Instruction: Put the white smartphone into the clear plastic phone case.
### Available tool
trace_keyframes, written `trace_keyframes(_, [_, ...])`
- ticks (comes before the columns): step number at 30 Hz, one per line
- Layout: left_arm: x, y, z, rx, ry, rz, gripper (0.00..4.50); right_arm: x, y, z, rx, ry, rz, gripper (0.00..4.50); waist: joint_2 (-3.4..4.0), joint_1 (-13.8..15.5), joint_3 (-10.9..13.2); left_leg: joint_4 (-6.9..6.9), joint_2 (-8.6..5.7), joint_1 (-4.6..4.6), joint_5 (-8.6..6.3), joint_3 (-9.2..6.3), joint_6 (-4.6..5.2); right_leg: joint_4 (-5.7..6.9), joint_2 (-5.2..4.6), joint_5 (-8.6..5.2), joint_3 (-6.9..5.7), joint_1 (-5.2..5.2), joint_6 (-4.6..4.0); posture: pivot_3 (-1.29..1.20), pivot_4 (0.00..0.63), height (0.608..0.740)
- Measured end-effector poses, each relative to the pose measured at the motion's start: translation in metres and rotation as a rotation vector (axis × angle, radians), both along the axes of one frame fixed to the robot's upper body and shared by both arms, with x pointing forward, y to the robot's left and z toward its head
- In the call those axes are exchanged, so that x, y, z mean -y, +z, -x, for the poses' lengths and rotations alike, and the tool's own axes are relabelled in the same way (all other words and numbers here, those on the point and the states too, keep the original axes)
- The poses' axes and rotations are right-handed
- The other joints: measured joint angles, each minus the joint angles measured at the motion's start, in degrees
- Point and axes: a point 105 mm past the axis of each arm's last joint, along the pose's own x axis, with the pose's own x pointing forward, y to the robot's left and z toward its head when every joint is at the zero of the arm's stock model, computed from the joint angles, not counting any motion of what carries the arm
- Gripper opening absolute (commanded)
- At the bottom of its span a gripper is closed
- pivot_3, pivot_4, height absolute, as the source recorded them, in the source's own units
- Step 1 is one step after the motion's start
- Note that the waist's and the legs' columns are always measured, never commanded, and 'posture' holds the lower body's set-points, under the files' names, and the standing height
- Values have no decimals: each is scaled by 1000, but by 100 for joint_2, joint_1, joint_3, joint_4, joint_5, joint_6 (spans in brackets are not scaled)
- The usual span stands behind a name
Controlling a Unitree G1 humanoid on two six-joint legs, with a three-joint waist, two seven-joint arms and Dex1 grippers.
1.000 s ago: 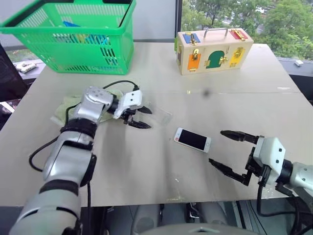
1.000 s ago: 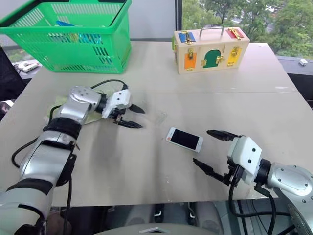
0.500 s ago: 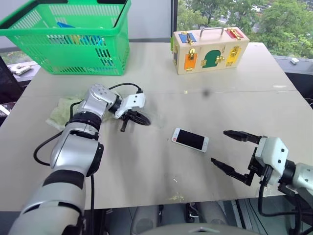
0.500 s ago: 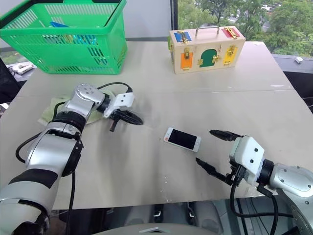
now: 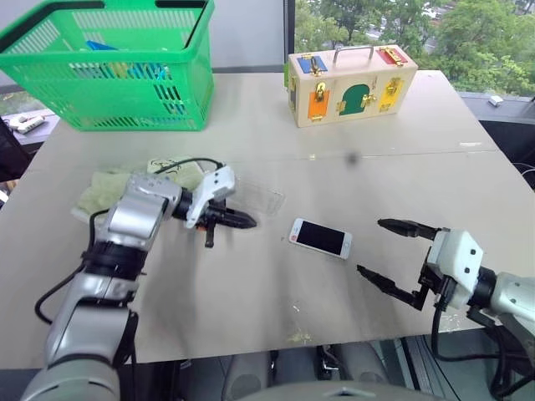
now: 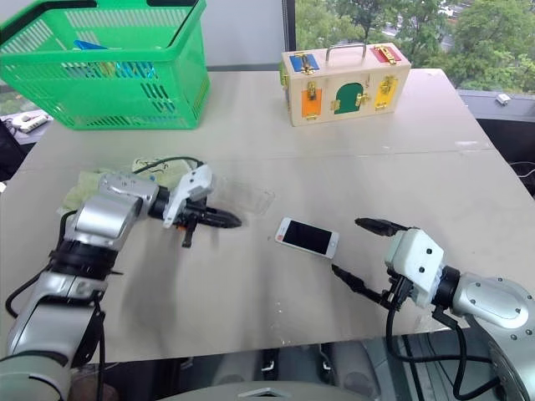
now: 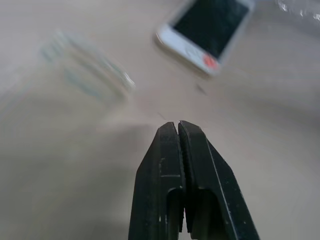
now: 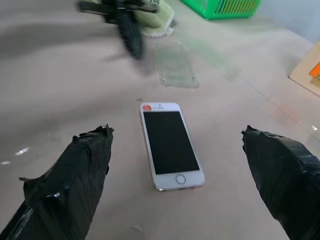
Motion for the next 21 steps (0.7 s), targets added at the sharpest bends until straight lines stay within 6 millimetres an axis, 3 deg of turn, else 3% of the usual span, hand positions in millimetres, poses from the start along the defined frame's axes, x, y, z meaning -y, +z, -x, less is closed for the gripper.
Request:
trace_keyframes(4, [-7, 11, 11, 47, 43, 18, 65, 0, 0, 0, 2, 6, 3, 4500, 2, 74, -1, -1, -2, 5, 0, 3, 0, -2, -2, -8, 2, 3, -13, 0, 150, 740])
trace_keyframes(6, [-6, 5, 17, 60, 36, 21, 65, 0, 2, -2, 8, 10, 3, 4500, 2, 94, -1, -1, -4, 3, -1, 4, 0, -4, -2, -8, 1, 4, -12, 0, 150, 740])
trace_keyframes(13, [-3, 6, 14, 100, 70, 86, 65, -2, 1, -1, 5, 25, 3, 4500, 2, 88, -1, -1, -4, 1, -1, 3, 0, -6, 0, -8, 0, 4, -12, 0, 150, 740])
trace_keyframes(16, [-6, 12, 14, 99, 77, 121, 885, -2, 1, -1, 3, 24, 2, 4500, 2, 76, -1, -4, -2, 4, -1, 5, 0, -6, 0, -7, 2, 3, -12, 0, 150, 740])
trace_keyframes(21, [-18, 14, 11, 124, 67, 99, 3357, -2, -1, 0, -5, 16, -3, 4500, 3, 84, -1, -5, -3, 4, -1, 6, 0, -7, -2, -8, 2, 3, -13, 0, 150, 740])
